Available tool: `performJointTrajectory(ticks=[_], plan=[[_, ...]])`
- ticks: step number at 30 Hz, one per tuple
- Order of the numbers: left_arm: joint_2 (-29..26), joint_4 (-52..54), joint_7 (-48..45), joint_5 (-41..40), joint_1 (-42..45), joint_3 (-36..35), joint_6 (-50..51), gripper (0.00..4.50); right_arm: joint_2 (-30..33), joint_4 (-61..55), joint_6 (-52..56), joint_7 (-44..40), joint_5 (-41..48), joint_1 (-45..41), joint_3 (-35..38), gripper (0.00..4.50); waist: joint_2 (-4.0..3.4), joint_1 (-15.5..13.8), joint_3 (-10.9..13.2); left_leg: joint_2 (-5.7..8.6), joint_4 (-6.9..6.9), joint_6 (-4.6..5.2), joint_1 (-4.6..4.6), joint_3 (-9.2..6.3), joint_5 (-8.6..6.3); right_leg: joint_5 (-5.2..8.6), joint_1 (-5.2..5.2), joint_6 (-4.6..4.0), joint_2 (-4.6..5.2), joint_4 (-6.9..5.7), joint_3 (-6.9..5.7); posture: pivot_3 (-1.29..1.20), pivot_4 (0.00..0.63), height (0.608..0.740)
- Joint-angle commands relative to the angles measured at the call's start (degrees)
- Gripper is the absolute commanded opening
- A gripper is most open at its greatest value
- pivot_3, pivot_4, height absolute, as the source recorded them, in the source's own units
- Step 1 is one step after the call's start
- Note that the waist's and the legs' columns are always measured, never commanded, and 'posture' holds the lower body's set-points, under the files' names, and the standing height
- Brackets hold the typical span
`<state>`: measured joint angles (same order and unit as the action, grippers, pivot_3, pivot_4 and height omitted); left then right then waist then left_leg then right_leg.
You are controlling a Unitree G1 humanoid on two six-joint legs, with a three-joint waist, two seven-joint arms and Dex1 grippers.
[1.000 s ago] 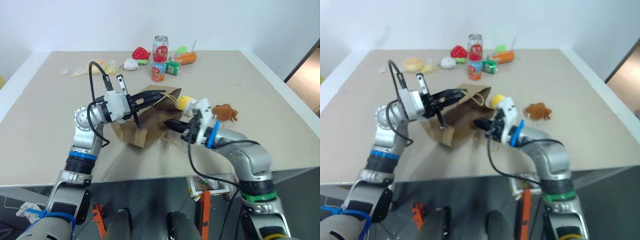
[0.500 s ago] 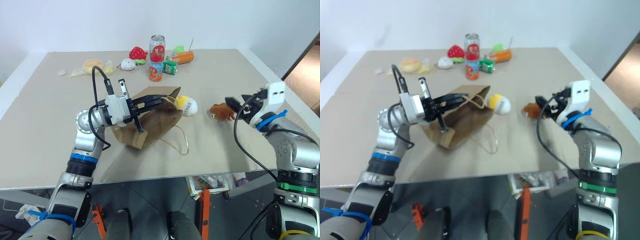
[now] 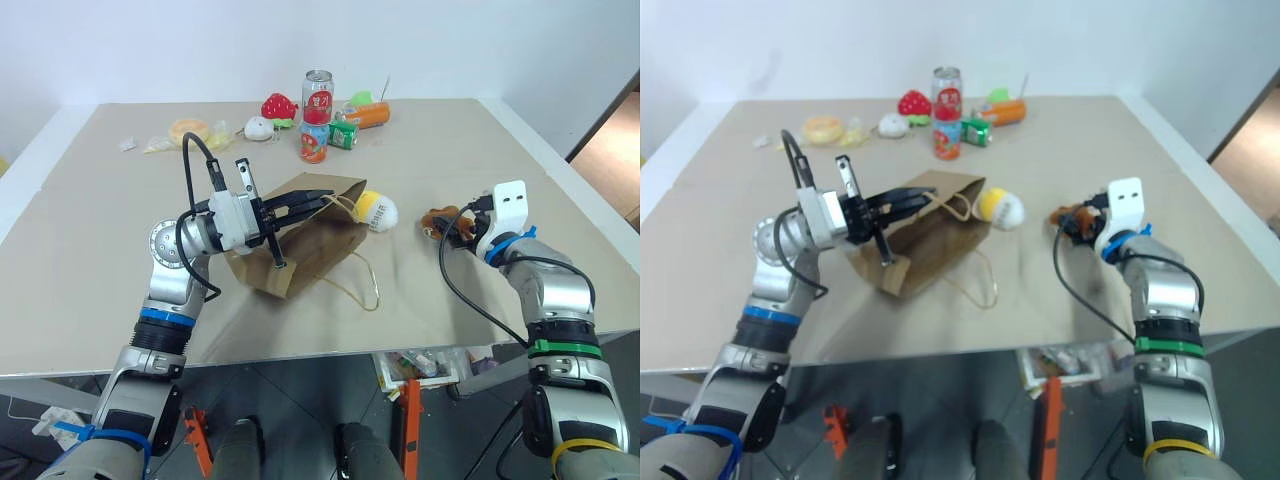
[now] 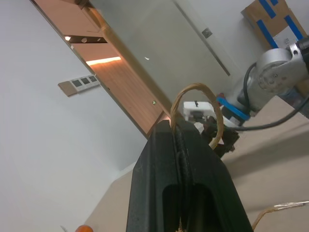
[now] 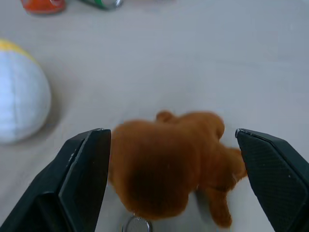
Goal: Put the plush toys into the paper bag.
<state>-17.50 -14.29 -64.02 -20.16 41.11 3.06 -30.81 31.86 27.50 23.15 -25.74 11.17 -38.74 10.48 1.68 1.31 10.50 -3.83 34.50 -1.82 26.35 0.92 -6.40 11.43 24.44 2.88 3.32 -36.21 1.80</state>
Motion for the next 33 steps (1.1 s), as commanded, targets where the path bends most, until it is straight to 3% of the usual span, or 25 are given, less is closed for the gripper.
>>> performJointTrajectory(ticks=[1, 5, 6, 9, 10, 12, 14, 16, 19, 22, 25, 29, 33], plan=[[-0.6, 2.4, 0.4, -0.3, -0.1, 0.0, -0.5, 0.00, -0.9, 3.2, -2.1, 2.3, -2.0, -1.6, -0.6, 4.46, 0.00, 0.0, 0.0, 0.00, 0.00, 0.00, 0.00, 0.00, 0.00, 0.00, 0.00, 0.00, -0.01, 0.00, 0.00, 0.00, 0.150, 0.740], [-0.8, 2.5, 0.5, -0.2, 0.0, -0.1, -0.3, 0.00, -1.3, 6.6, -2.9, 4.4, -3.2, -1.8, -0.7, 4.46, 0.00, 0.0, 0.0, 0.00, 0.00, 0.00, -0.01, 0.00, 0.00, 0.00, -0.01, 0.00, -0.01, 0.00, 0.00, 0.00, 0.150, 0.740], [-0.8, 2.6, 0.5, -0.1, -0.1, -0.1, -0.2, 0.00, -1.4, 6.4, -3.4, 4.1, -3.2, -1.5, -0.8, 3.90, 0.00, 0.0, 0.0, 0.00, 0.02, 0.00, -0.01, 0.00, 0.00, -0.01, -0.03, -0.01, 0.00, 0.00, 0.00, 0.00, 0.150, 0.740], [-0.8, 2.6, 0.6, -0.1, -0.1, 0.0, -0.2, 0.00, -1.6, 5.7, -3.6, 3.5, -2.8, -0.7, -0.7, 2.97, 0.00, 0.0, 0.0, 0.00, 0.04, 0.01, -0.02, 0.00, 0.01, -0.02, -0.05, -0.02, 0.00, 0.00, 0.00, 0.00, 0.150, 0.740], [-0.8, 2.6, 0.7, 0.0, -0.1, 0.1, -0.2, 0.00, -1.7, 5.4, -3.5, 3.5, -2.6, -0.5, -0.6, 2.27, 0.00, 0.0, 0.0, 0.00, 0.04, 0.01, -0.02, 0.00, 0.01, -0.02, -0.05, -0.02, 0.00, 0.00, 0.00, 0.00, 0.150, 0.740], [-0.7, 2.7, 0.8, -0.1, -0.1, 0.1, -0.1, 0.00, -1.6, 5.0, -3.4, 3.6, -2.6, -0.1, -0.5, 1.87, 0.00, 0.0, 0.0, 0.00, 0.04, 0.01, -0.02, -0.01, 0.01, -0.02, -0.05, -0.02, 0.00, 0.00, 0.00, 0.00, 0.150, 0.740], [-0.7, 2.6, 0.7, -0.1, -0.1, 0.2, -0.1, 0.00, -1.4, 4.2, -3.2, 3.4, -2.4, 0.4, -0.4, 1.10, 0.00, 0.0, 0.0, 0.00, 0.04, 0.01, -0.02, -0.01, 0.01, -0.02, -0.06, -0.02, 0.00, 0.00, 0.00, 0.00, 0.150, 0.740], [-0.7, 2.3, 0.6, -0.2, 0.0, 0.1, -0.2, 0.00, -1.6, 0.5, -1.4, 2.2, 0.6, 1.0, 1.7, 0.66, 0.00, 0.0, 0.0, 0.00, 0.04, 0.01, -0.02, -0.01, 0.01, -0.02, -0.06, -0.02, 0.00, 0.00, 0.00, 0.00, 0.150, 0.740], [-0.8, 2.1, 0.6, -0.3, 0.2, 0.0, -0.1, 0.00, -1.1, -8.1, 1.9, -1.9, 6.5, 2.4, 4.2, 0.66, 0.00, 0.0, 0.0, 0.00, 0.03, 0.02, -0.02, -0.01, 0.01, -0.02, -0.06, -0.02, 0.00, 0.00, 0.00, 0.00, 0.150, 0.740], [-0.8, 2.5, 0.7, -0.4, 0.1, 0.1, 0.2, 0.00, 0.4, -22.9, 13.0, -8.0, 21.8, 4.8, 10.7, 0.66, -0.03, -0.1, 0.0, 0.00, 0.02, 0.01, -0.01, -0.01, 0.01, -0.02, -0.04, -0.01, 0.00, 0.00, 0.01, 0.00, 0.150, 0.740], [-0.9, 2.6, 0.6, -0.5, 0.1, 0.2, 0.3, 0.00, 4.7, -35.7, 20.9, -15.8, 32.2, 10.4, 12.1, 0.66, -0.07, -0.1, 0.0, 0.00, -0.01, 0.01, 0.01, -0.01, 0.01, -0.01, -0.01, 0.02, -0.01, -0.01, 0.02, 0.00, 0.150, 0.740], [-0.9, 2.4, 0.5, -0.6, 0.3, 0.4, 0.2, 0.00, 11.8, -46.6, 25.9, -22.4, 36.1, 17.7, 9.5, 0.66, -0.05, -0.4, 0.0, 0.01, -0.06, 0.00, -0.01, -0.09, -0.01, 0.12, -0.10, 0.03, 0.01, 0.00, -0.02, 0.00, 0.150, 0.740], [-0.9, 2.3, 0.4, -0.7, 0.5, 0.5, 0.2, 0.00, 13.7, -50.7, 26.9, -23.8, 36.8, 19.9, 6.7, 0.66, -0.03, 0.0, 0.0, 0.01, 0.06, -0.01, -0.03, 0.01, -0.02, 0.06, -0.11, -0.01, 0.06, 0.02, 0.02, 0.00, 0.150, 0.740]])
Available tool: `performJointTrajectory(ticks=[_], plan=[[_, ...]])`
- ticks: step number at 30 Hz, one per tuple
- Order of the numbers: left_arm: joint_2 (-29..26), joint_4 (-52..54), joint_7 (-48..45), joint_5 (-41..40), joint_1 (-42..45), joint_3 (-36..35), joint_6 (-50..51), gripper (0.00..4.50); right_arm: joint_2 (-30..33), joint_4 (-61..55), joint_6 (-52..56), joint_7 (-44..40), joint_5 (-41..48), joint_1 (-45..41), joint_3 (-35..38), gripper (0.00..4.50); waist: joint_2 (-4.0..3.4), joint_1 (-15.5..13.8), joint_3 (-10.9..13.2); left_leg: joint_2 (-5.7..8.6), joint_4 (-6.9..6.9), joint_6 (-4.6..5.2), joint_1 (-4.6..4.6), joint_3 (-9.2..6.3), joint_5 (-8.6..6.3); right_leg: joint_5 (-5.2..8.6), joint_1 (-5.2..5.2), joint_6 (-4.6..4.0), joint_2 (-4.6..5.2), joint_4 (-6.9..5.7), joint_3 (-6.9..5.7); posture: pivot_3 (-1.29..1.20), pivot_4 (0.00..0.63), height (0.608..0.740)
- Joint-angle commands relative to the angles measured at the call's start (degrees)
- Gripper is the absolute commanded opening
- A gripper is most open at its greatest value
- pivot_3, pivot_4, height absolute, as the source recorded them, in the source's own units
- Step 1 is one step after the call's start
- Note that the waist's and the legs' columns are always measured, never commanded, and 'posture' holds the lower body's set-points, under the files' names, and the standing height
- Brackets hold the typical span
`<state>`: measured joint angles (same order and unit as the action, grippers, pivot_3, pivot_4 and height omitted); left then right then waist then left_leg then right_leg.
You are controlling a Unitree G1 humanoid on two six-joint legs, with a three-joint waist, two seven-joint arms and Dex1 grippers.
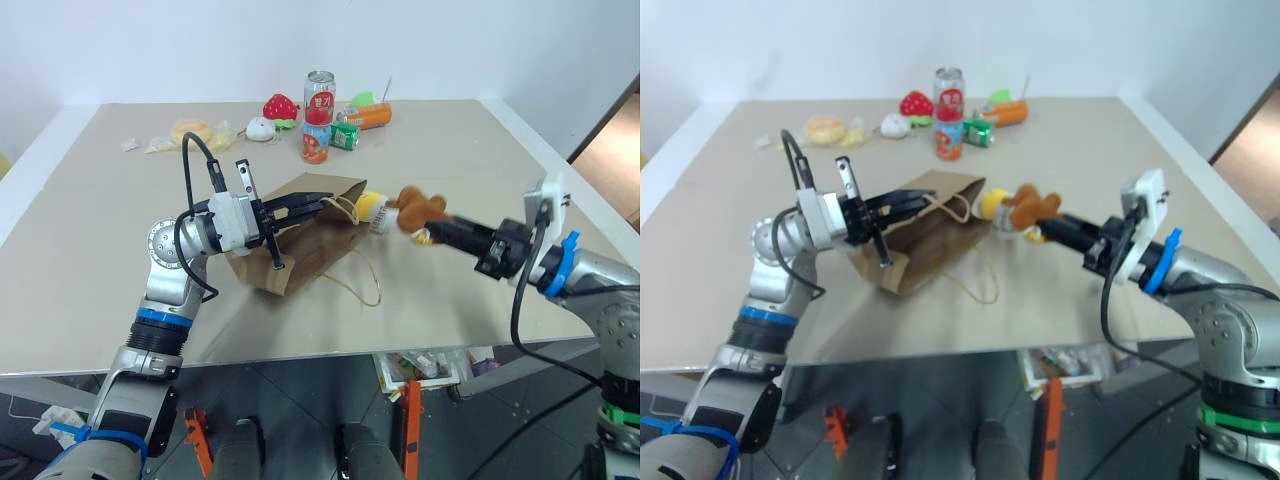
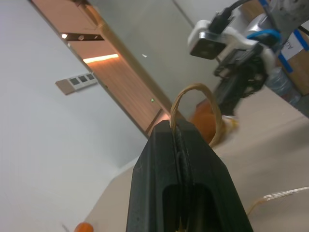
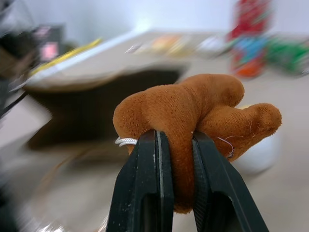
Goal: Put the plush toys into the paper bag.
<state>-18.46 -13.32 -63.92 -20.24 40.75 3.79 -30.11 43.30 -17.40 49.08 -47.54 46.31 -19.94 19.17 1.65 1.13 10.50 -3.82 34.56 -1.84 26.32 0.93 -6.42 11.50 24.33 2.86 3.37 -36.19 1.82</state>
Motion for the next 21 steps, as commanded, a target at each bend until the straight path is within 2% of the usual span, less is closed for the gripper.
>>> performJointTrajectory(ticks=[1, 6, 14, 21], plan=[[0.1, 1.2, 0.3, -0.6, 0.9, -0.3, -0.5, 0.00, 1.7, -6.1, 1.1, -1.5, 1.8, 0.6, -3.1, 0.66, 0.00, 0.2, 0.0, 0.00, 0.05, 0.00, -0.02, 0.00, 0.00, -0.09, 0.01, -0.04, 0.00, 0.00, 0.00, 0.00, 0.150, 0.740], [0.1, 0.7, 0.1, -0.6, 1.2, -0.2, -0.7, 0.00, -2.7, -7.7, 1.8, 0.7, 3.7, -3.3, -8.1, 0.66, 0.01, 0.2, 0.0, 0.00, 0.05, 0.00, -0.08, -0.04, 0.01, -0.19, -0.01, -0.12, -0.04, 0.00, 0.00, 0.00, 0.150, 0.740], [0.2, 0.4, 0.0, -0.7, 1.5, -0.2, -0.8, 0.00, -8.6, -4.2, 0.8, 1.6, -0.4, -9.6, -18.4, 0.66, 0.00, 0.1, 0.0, 0.00, 0.05, 0.03, 0.02, -0.05, 0.03, -0.15, 0.01, -0.05, -0.05, 0.01, 0.01, 0.00, 0.150, 0.740], [0.2, 0.4, -0.1, -0.7, 1.6, -0.1, -0.9, 0.00, -15.4, 6.0, -4.4, 5.4, -10.4, -17.2, -26.1, 0.66, 0.00, 0.1, 0.0, 0.00, 0.00, 0.03, 0.09, -0.08, 0.02, -0.06, 0.10, -0.02, -0.09, 0.01, 0.00, 0.00, 0.150, 0.740]])
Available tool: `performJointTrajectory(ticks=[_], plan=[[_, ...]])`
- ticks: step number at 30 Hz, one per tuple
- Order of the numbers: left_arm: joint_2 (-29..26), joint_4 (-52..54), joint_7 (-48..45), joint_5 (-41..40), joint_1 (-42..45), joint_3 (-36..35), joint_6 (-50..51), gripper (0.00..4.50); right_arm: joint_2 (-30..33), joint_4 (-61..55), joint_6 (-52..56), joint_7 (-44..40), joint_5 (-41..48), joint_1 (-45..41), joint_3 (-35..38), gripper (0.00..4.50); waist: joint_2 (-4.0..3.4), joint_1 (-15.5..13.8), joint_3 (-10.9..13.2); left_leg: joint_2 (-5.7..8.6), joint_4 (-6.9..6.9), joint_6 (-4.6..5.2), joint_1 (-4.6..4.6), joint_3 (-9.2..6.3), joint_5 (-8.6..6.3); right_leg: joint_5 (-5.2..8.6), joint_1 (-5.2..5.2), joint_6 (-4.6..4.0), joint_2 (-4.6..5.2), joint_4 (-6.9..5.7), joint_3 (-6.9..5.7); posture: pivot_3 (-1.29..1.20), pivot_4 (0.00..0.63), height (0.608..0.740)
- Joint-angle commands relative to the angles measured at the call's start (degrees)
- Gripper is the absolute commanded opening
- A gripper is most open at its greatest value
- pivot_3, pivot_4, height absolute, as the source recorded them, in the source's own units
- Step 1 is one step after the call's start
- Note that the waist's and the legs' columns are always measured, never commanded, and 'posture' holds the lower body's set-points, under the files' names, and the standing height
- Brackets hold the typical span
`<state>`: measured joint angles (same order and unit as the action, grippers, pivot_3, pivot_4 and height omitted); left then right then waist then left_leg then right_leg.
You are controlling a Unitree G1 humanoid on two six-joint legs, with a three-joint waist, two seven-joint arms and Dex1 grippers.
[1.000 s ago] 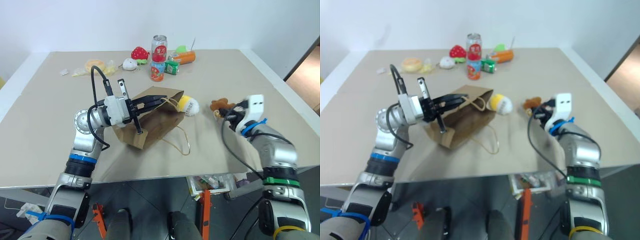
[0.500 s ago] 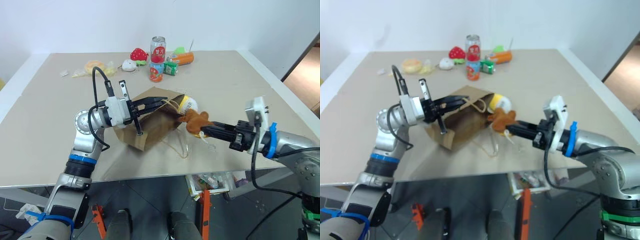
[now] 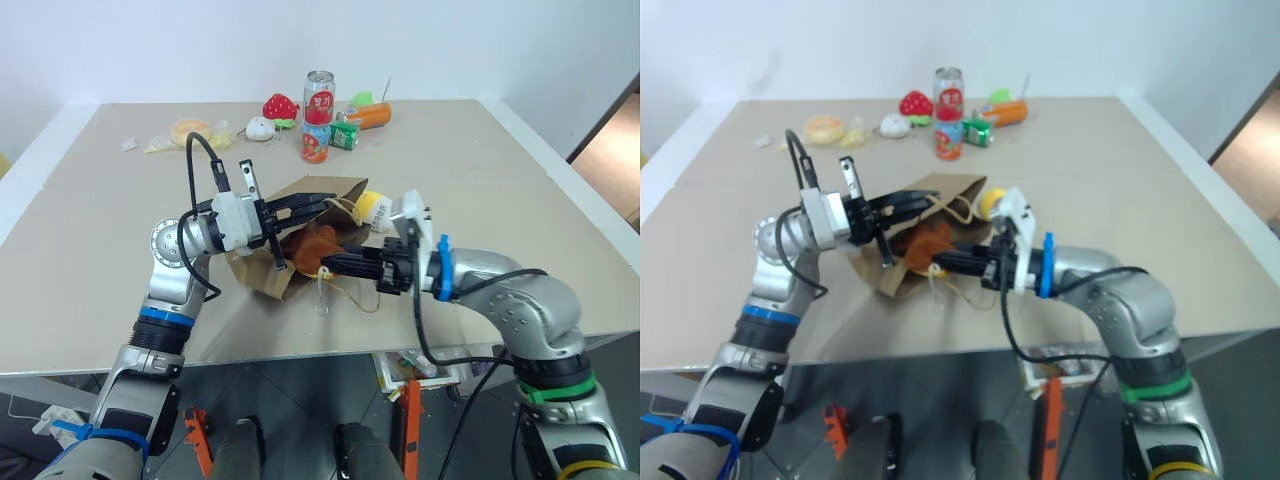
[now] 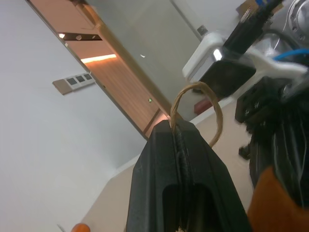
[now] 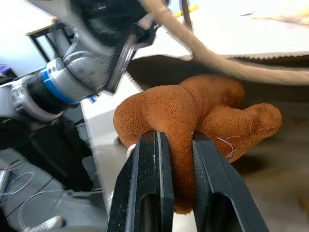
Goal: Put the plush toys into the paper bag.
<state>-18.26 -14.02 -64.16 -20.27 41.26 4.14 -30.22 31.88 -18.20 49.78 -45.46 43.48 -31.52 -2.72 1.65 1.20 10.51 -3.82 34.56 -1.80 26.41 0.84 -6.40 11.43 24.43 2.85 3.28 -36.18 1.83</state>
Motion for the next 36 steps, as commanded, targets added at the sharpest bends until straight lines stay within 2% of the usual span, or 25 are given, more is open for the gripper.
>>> performJointTrajectory(ticks=[1, 10, 13, 14, 15, 17, 18, 24, 30, 36], plan=[[0.0, 1.2, 0.2, -0.7, 1.1, -0.5, -0.8, 0.00, -5.0, 8.4, -5.7, 4.6, -9.1, -6.8, -4.8, 0.66, 0.00, 0.0, 0.0, 0.00, 0.01, 0.00, -0.02, 0.00, 0.00, 0.00, -0.02, 0.00, 0.00, 0.00, 0.00, 0.00, 0.150, 0.740], [0.2, 1.4, 0.5, -0.5, 1.0, -0.4, -0.7, 0.00, -11.5, 15.8, -2.6, 10.1, -14.5, -10.7, -6.3, 0.66, 0.00, 0.0, 0.0, 0.00, -0.04, 0.01, 0.02, 0.01, 0.01, 0.00, 0.02, -0.01, 0.00, -0.01, -0.01, 0.00, 0.150, 0.740], [0.3, 1.4, 0.5, -0.5, 1.1, -0.4, -0.8, 0.00, -11.9, 15.2, -2.1, 9.7, -14.0, -10.3, -4.9, 1.50, 0.00, 0.0, 0.0, 0.00, -0.05, 0.01, 0.04, 0.01, 0.01, 0.00, 0.05, -0.01, 0.00, -0.01, -0.01, 0.00, 0.150, 0.740], [0.3, 1.3, 0.5, -0.5, 1.1, -0.4, -0.8, 0.00, -11.8, 14.9, -1.8, 9.5, -13.8, -10.3, -4.5, 2.10, 0.00, 0.0, 0.0, 0.00, -0.05, 0.01, 0.03, 0.01, 0.01, 0.00, 0.05, -0.01, 0.00, -0.01, -0.01, 0.00, 0.150, 0.740], [0.3, 1.2, 0.5, -0.6, 1.2, -0.4, -0.8, 0.00, -11.5, 14.4, -1.4, 9.2, -13.4, -10.3, -4.0, 2.39, 0.00, 0.0, 0.0, 0.00, -0.05, 0.01, 0.03, 0.00, 0.01, 0.00, 0.04, -0.01, 0.00, -0.01, -0.01, 0.00, 0.150, 0.740], [0.4, 1.1, 0.4, -0.6, 1.3, -0.4, -0.8, 0.00, -10.9, 13.4, -0.5, 8.4, -12.5, -10.4, -3.1, 3.32, 0.00, 0.0, 0.0, 0.00, -0.04, 0.01, 0.03, 0.01, 0.01, -0.01, 0.04, -0.02, 0.00, -0.01, -0.01, 0.00, 0.150, 0.740], [0.4, 1.0, 0.3, -0.7, 1.4, -0.4, -0.8, 0.00, -10.7, 13.1, 0.1, 8.1, -11.7, -10.5, -2.1, 3.58, 0.00, 0.0, 0.0, 0.00, -0.04, 0.01, 0.03, 0.01, 0.01, -0.01, 0.04, -0.02, 0.00, -0.01, 0.00, 0.00, 0.150, 0.740], [0.7, 0.4, 0.0, -0.7, 1.8, -0.3, -0.9, 0.00, -5.9, 7.4, 2.2, 3.7, -7.7, -7.5, 1.4, 3.58, 0.00, -0.1, 0.0, 0.00, -0.04, 0.01, 0.04, 0.01, 0.01, -0.01, 0.03, -0.01, 0.01, -0.01, 0.00, 0.00, 0.150, 0.740], [1.0, -0.1, 0.1, -0.9, 2.4, -0.6, -0.7, 0.00, 0.5, 3.3, 2.7, 0.1, -3.3, -2.7, 8.1, 3.58, 0.00, -0.1, 0.0, 0.00, -0.04, 0.01, 0.04, 0.01, 0.00, 0.02, 0.03, -0.01, 0.01, 0.00, 0.00, 0.00, 0.150, 0.740], [1.0, -0.2, 0.3, -0.8, 2.6, -0.8, -0.5, 0.00, 8.1, 7.6, -3.2, 0.3, -8.2, 0.6, 13.2, 3.58, 0.00, -0.1, 0.0, 0.01, -0.03, 0.00, 0.02, 0.02, 0.00, 0.00, 0.02, -0.02, 0.03, 0.00, 0.00, 0.00, 0.150, 0.740]])
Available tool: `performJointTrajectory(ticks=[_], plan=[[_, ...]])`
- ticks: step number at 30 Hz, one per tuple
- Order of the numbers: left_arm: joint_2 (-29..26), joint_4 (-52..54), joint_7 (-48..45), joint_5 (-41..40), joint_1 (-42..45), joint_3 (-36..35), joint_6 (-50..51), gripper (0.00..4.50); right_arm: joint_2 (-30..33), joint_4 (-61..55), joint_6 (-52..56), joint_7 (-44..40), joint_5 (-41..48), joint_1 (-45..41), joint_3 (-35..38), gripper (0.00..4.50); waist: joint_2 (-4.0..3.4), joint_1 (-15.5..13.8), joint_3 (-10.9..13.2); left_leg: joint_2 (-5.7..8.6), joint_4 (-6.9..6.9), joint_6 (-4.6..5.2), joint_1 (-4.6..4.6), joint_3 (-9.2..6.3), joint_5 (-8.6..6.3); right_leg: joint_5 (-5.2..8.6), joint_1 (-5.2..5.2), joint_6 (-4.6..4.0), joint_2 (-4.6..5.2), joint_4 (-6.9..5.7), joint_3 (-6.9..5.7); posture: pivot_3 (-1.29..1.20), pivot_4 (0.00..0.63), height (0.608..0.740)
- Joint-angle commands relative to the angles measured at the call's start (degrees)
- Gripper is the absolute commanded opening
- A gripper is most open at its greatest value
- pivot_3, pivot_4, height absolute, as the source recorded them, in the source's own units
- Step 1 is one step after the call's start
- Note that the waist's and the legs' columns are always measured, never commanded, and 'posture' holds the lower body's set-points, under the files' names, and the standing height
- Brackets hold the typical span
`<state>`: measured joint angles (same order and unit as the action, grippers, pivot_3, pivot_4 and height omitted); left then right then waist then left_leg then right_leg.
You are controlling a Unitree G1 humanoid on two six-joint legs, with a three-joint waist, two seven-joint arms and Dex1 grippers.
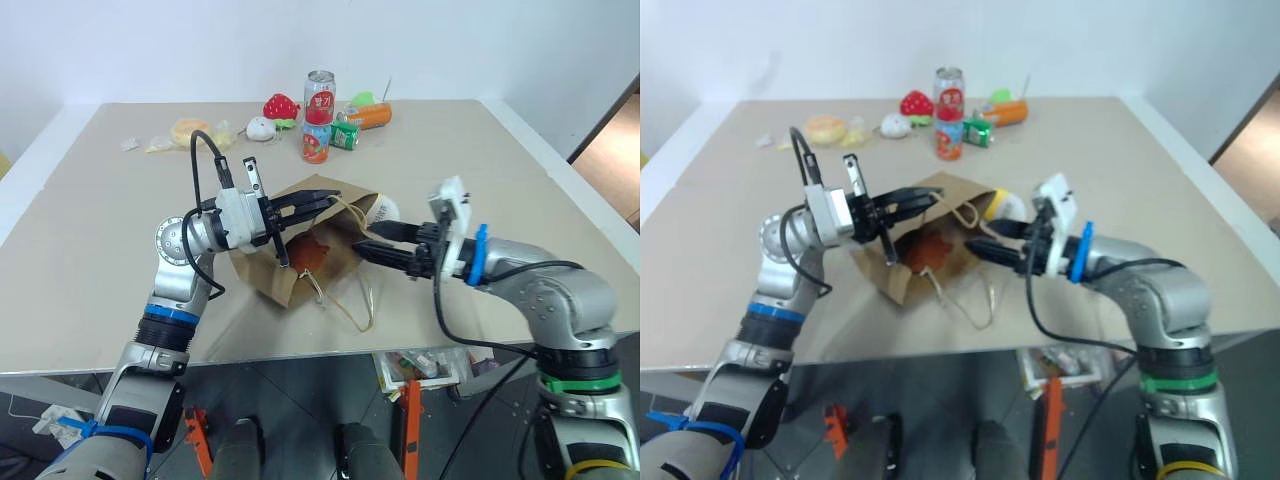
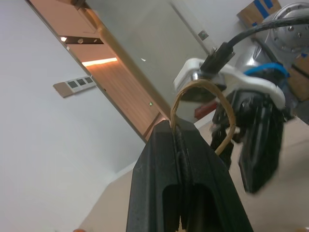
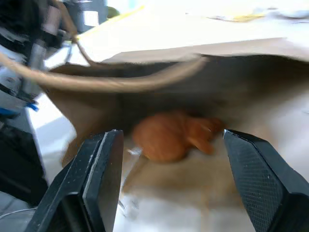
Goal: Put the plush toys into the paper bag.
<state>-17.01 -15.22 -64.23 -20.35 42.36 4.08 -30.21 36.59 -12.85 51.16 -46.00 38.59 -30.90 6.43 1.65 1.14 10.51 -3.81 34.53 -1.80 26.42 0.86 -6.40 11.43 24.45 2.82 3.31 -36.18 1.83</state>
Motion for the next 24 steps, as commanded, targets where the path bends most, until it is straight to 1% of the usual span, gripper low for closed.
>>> performJointTrajectory(ticks=[1, 2, 4, 6, 10, 17, 24], plan=[[-0.2, 1.0, 0.4, -0.7, 1.5, -0.8, -0.5, 0.00, 4.2, 4.7, -6.4, 2.0, -5.8, -0.5, 3.7, 3.58, 0.00, 0.0, 0.0, 0.00, 0.00, 0.00, -0.01, 0.00, 0.00, 0.00, -0.01, 0.00, 0.00, 0.00, 0.00, 0.00, 0.150, 0.740], [-0.3, 1.0, 0.4, -0.7, 1.4, -0.8, -0.5, 0.00, 4.8, 6.4, -8.1, 2.8, -7.8, -0.9, 3.2, 3.58, 0.00, 0.0, 0.0, 0.00, 0.01, 0.00, -0.01, 0.00, 0.00, 0.00, -0.01, 0.00, 0.00, 0.01, 0.00, 0.00, 0.150, 0.740], [-0.3, 1.1, 0.4, -0.7, 1.4, -0.8, -0.5, 0.00, 2.8, 14.4, -11.6, 8.6, -13.6, -5.6, 0.6, 3.58, 0.00, 0.1, 0.0, 0.00, 0.01, 0.00, -0.01, 0.01, 0.00, 0.00, -0.01, 0.00, 0.00, 0.01, 0.00, 0.00, 0.150, 0.740], [-0.3, 1.2, 0.4, -0.7, 1.4, -0.8, -0.5, 0.00, 0.5, 20.0, -13.2, 12.5, -17.0, -9.3, -1.7, 3.58, -0.01, 0.5, 0.0, 0.00, 0.02, 0.00, -0.03, 0.01, 0.00, 0.00, -0.01, 0.00, 0.00, 0.01, 0.00, 0.00, 0.150, 0.740], [-0.3, 1.0, 0.5, -0.6, 1.6, -0.9, -0.6, 0.00, -4.9, 31.9, -17.5, 16.5, -21.5, -16.4, -3.4, 3.58, -0.02, 0.6, 0.0, 0.00, -0.02, 0.01, -0.09, 0.03, 0.01, -0.11, 0.06, -0.03, -0.06, -0.01, 0.07, 0.00, 0.150, 0.740], [-0.6, 1.7, 0.9, -0.5, 1.1, -1.1, -0.5, 0.00, -10.0, 44.3, -21.7, 16.9, -24.1, -23.3, -4.0, 3.58, -0.03, 0.2, 0.0, 0.05, -0.08, 0.04, 0.10, 0.05, 0.02, 0.00, 0.20, 0.13, -0.05, -0.01, 0.15, 0.00, 0.150, 0.740], [-1.0, 2.0, 1.3, -0.3, 0.7, -1.3, -0.5, 0.00, -12.2, 48.7, -21.4, 13.8, -24.8, -24.5, -4.5, 3.58, -0.03, 0.1, 0.0, 0.05, -0.13, 0.04, 0.12, 0.07, 0.02, -0.01, 0.28, 0.13, -0.06, -0.02, 0.17, 0.00, 0.150, 0.740]])
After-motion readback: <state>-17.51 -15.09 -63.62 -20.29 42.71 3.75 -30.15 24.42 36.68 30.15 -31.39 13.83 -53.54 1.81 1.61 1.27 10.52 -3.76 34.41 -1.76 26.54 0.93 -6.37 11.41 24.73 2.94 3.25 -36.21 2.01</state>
